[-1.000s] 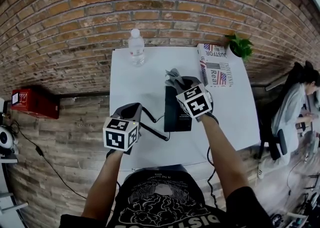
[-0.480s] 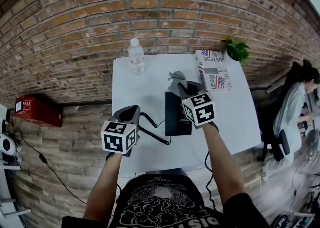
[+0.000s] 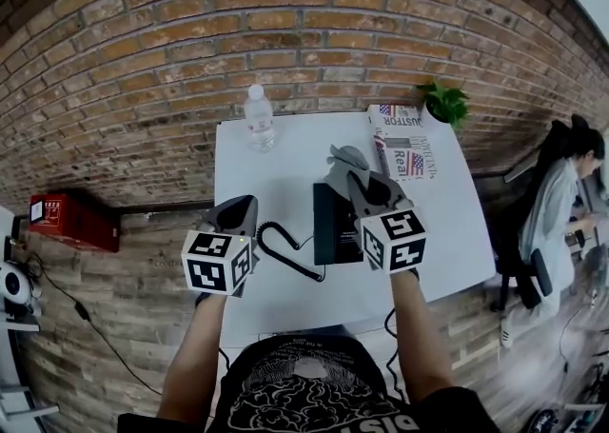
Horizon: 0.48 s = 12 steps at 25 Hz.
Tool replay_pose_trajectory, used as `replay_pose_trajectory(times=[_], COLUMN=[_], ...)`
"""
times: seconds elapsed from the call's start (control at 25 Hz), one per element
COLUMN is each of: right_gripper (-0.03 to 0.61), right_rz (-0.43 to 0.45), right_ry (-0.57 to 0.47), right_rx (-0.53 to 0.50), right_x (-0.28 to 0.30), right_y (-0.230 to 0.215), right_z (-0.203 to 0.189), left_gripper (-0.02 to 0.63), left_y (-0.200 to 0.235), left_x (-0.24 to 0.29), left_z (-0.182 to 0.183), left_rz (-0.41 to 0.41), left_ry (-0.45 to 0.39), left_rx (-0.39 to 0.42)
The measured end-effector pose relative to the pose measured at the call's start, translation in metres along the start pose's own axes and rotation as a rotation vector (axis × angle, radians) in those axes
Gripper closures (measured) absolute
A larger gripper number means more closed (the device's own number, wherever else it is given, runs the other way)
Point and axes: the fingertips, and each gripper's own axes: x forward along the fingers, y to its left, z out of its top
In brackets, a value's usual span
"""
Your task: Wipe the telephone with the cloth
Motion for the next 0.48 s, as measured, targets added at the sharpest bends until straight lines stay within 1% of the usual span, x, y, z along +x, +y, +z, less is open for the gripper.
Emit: replay_pose_trajectory(times=[0.2,0.36,0.48], right_gripper=[0.568,0.568,0.568], right_rz=[-0.025,-0.044,-0.056], right_ry=[-0.043,-0.075,-0.085], right_rx=[0.024,0.066,0.069], right_x=[-0.023,-0.035,-0.038], right_y=[0.005,0.003,0.002], right_z=[0.002,0.003,0.004], left_gripper=[0.609,0.608,0.607], left_y=[0.001,-0.004,-0.005], left_x=[-0.006,-0.007,-0.008], left_z=[0.012,0.018,0.022], left_rz=[0.013,0.008,0.007], left_ry=[-0.035,-0.053,-0.063], left_rx=[0.027,0.039,0.046])
